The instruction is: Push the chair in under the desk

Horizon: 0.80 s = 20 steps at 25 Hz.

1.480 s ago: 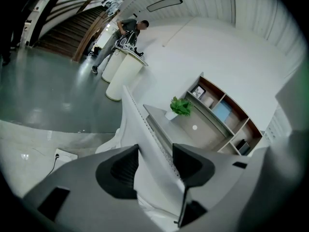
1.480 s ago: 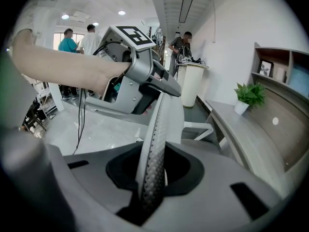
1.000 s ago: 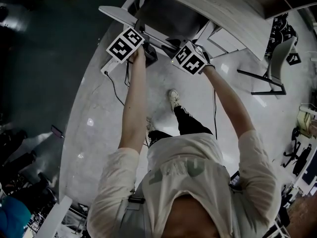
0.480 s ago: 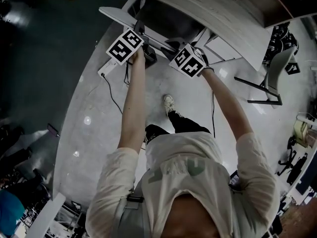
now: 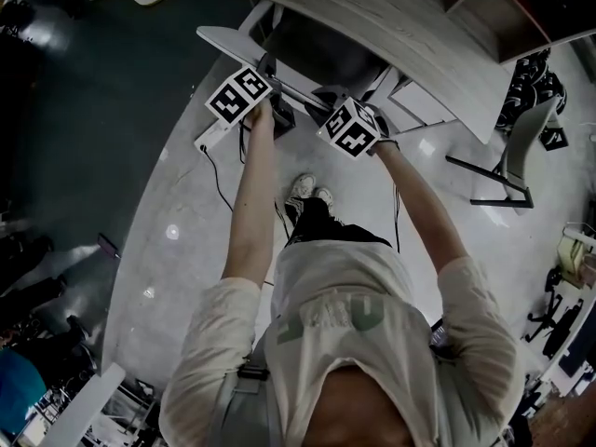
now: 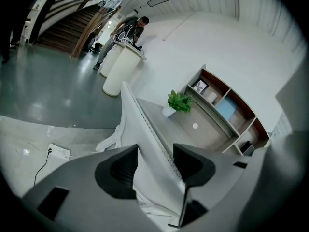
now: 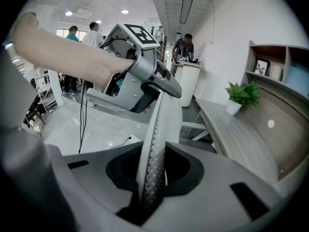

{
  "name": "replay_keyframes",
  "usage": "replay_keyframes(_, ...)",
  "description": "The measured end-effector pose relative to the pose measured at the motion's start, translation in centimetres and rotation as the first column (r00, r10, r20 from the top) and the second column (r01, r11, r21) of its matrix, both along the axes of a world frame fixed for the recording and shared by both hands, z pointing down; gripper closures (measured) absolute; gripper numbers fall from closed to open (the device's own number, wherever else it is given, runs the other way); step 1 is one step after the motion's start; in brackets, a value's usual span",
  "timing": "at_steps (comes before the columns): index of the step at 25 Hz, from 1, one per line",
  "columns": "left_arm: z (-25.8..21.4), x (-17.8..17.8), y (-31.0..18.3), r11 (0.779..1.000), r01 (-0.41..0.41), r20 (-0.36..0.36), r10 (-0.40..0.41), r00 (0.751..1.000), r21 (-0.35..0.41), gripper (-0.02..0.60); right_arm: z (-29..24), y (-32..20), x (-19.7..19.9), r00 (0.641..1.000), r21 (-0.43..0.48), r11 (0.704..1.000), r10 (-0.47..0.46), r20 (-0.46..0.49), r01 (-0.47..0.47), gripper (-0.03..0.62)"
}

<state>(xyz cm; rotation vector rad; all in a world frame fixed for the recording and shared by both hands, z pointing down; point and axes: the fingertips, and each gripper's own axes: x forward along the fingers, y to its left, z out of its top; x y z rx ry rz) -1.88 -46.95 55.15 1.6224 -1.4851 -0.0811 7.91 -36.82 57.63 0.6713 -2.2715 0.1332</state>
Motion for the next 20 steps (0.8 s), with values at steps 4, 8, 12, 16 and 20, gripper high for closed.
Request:
replay_keyframes(4, 0.4, 0.2, -0.1, 1.0, -0.016, -0.037, 0.015, 0.999, -0.025, 0.344, 0.3, 0.0, 0.0, 1.0, -0.004, 1.0, 0.004, -0.01, -0.004, 0.519)
replay_keyframes(8, 1.2, 0.7, 0.1, 0.997, -0.039, -0.111, 0.032, 0.993, -0.064, 0.345, 0.7, 0.2, 0.1, 1.0, -0.016, 1.0, 0.007, -0.025, -0.008, 0.519)
replay_keyframes(12, 1.1, 0.9, -0.1, 0.996, -0.058, -0.11, 0.051, 0.993, -0.062, 0.345, 0.9, 0.1, 0.3, 0.999, -0.006, 1.0, 0.015, -0.04, -0.015, 0.519)
replay_keyframes(16, 1.2, 0.9, -0.2, 0.995, -0.07, -0.128, 0.061, 0.99, -0.067, 0.345, 1.3, -0.1, 0.4, 0.997, -0.017, 0.999, 0.032, -0.065, -0.033, 0.519)
replay_keyframes(20, 1.0, 0.8, -0.2, 0.997, -0.056, -0.138, 0.047, 0.989, -0.062, 0.345, 1.3, -0.3, 0.7, 0.994, -0.022, 0.998, 0.051, -0.099, -0.054, 0.511)
